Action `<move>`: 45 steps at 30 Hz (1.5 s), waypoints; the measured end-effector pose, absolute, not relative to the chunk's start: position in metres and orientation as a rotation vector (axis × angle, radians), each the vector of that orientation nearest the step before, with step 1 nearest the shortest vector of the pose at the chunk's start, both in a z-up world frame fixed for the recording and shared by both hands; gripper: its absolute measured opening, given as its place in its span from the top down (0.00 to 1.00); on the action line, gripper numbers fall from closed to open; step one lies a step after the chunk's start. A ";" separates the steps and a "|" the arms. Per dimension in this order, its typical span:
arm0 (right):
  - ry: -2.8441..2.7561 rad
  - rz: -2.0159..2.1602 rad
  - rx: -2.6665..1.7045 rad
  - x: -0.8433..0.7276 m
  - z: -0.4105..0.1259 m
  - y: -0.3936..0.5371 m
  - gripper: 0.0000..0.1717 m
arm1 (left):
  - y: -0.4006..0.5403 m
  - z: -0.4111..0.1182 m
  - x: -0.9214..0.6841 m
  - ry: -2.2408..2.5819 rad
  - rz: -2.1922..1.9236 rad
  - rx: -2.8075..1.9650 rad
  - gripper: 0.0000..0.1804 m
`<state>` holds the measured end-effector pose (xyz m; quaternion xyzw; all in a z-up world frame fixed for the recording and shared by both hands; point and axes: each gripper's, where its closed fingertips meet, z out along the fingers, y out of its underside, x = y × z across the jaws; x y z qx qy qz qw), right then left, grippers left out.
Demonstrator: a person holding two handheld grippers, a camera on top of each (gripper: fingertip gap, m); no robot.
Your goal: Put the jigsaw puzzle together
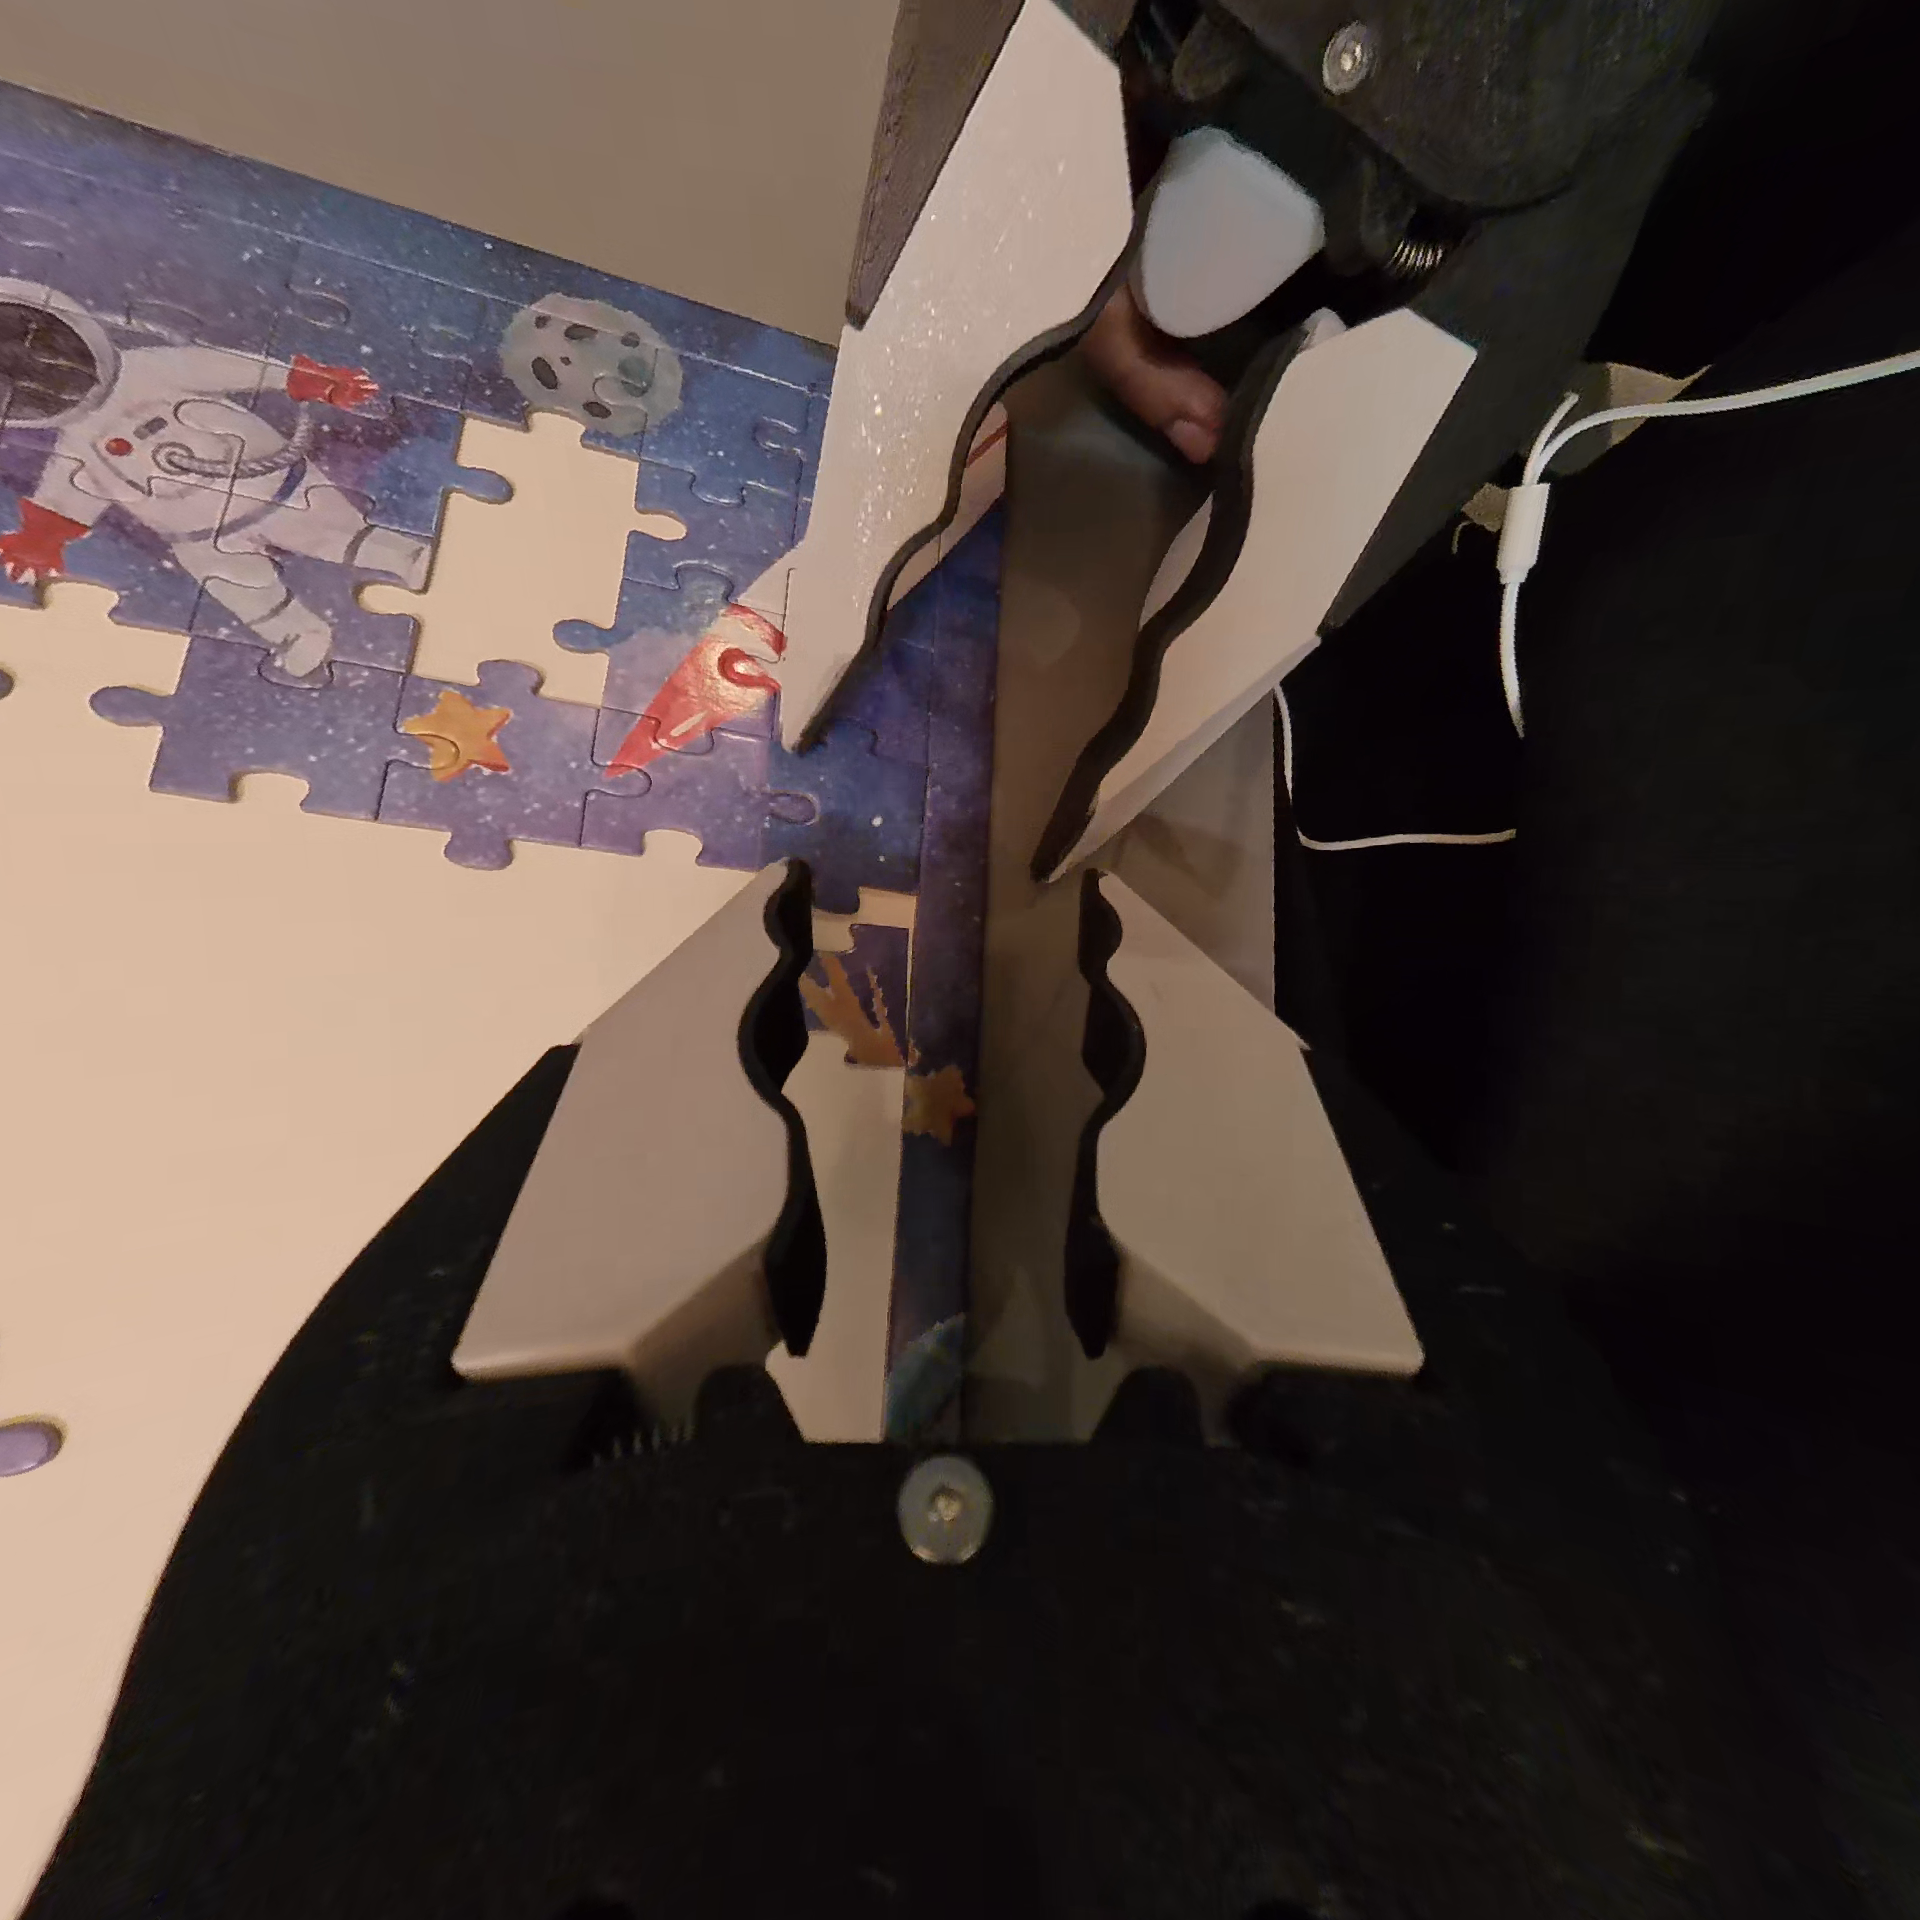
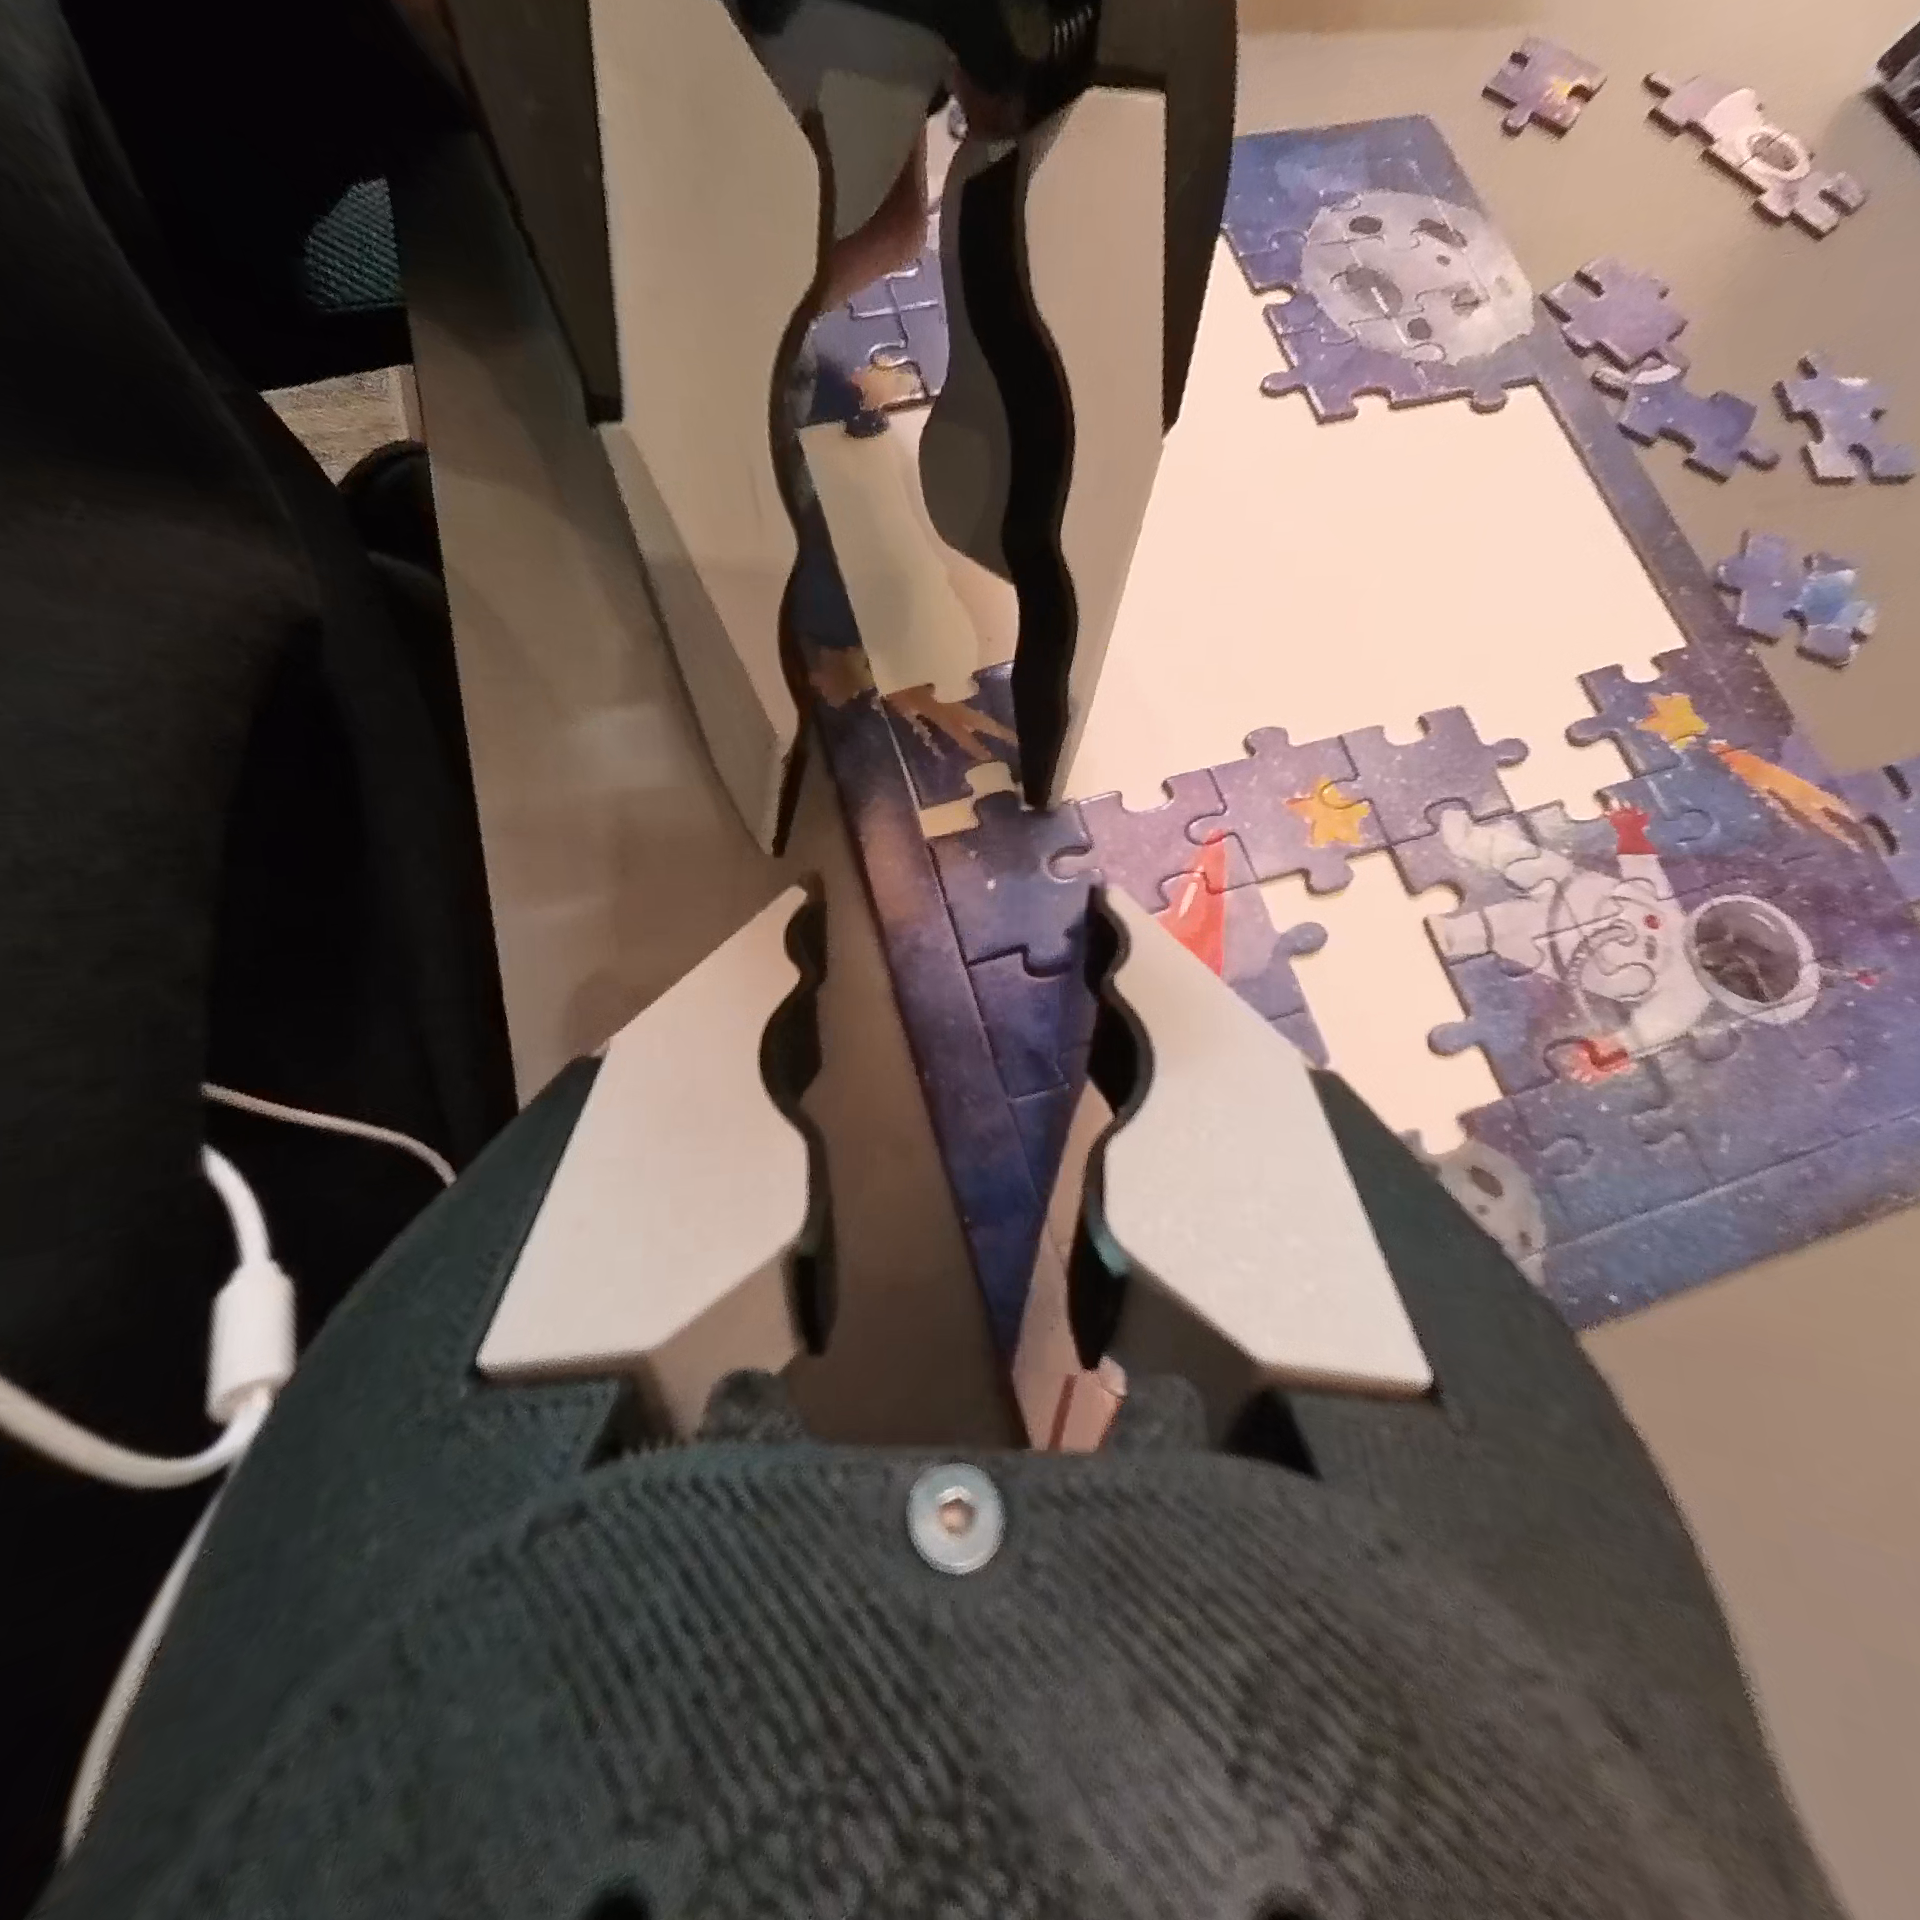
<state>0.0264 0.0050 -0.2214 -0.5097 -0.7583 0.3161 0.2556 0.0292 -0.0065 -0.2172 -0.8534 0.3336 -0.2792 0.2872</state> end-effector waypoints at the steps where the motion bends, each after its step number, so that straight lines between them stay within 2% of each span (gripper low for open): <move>1: -2.063 0.857 -1.387 0.027 -0.223 0.005 0.71 | -0.007 -0.217 0.029 0.892 -0.746 -2.280 0.72; 45: -2.019 0.856 -1.395 0.022 -0.224 0.003 0.72 | -0.006 -0.219 0.029 0.882 -0.729 -2.297 0.72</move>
